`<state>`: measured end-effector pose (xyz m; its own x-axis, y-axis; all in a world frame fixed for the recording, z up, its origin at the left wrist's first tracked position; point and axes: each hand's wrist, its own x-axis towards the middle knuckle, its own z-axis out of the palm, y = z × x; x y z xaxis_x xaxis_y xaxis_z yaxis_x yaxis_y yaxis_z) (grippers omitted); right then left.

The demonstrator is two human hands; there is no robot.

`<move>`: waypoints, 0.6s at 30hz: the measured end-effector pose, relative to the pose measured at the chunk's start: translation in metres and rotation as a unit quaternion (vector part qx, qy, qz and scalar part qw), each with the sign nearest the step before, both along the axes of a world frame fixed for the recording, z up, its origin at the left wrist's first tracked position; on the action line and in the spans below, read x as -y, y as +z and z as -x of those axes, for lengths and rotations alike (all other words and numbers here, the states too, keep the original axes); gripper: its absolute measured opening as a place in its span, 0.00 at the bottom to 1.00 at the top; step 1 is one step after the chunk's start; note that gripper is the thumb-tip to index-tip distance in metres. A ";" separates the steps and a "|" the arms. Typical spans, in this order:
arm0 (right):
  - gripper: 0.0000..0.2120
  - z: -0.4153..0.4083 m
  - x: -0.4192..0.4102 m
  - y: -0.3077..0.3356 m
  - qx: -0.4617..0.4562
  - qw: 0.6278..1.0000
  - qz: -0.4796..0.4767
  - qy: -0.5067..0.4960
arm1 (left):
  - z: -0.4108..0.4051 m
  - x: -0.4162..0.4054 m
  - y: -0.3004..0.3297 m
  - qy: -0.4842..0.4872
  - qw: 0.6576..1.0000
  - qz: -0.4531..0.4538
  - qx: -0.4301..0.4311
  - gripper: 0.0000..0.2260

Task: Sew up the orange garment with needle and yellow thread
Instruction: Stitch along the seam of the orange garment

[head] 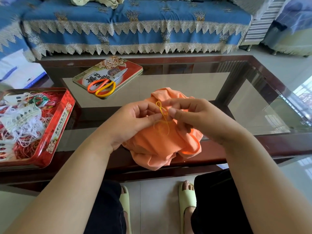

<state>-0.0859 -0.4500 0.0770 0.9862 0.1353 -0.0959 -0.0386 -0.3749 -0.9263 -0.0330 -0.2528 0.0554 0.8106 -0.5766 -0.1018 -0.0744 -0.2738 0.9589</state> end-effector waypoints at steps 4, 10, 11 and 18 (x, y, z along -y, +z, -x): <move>0.15 0.001 0.004 0.000 -0.018 0.997 0.045 0.056 | 0.000 -0.001 0.001 0.013 0.998 -0.024 0.054 0.08; 0.10 0.000 0.003 -0.003 0.035 0.996 0.081 0.019 | 0.001 -0.002 0.002 0.046 0.995 -0.045 0.077 0.13; 0.09 0.000 0.002 -0.004 0.038 0.995 0.092 0.017 | 0.001 -0.002 0.002 0.050 0.995 -0.045 0.078 0.13; 0.09 0.002 -0.003 -0.005 0.062 0.988 0.139 -0.010 | 0.000 0.000 0.000 0.071 0.992 -0.057 0.086 0.05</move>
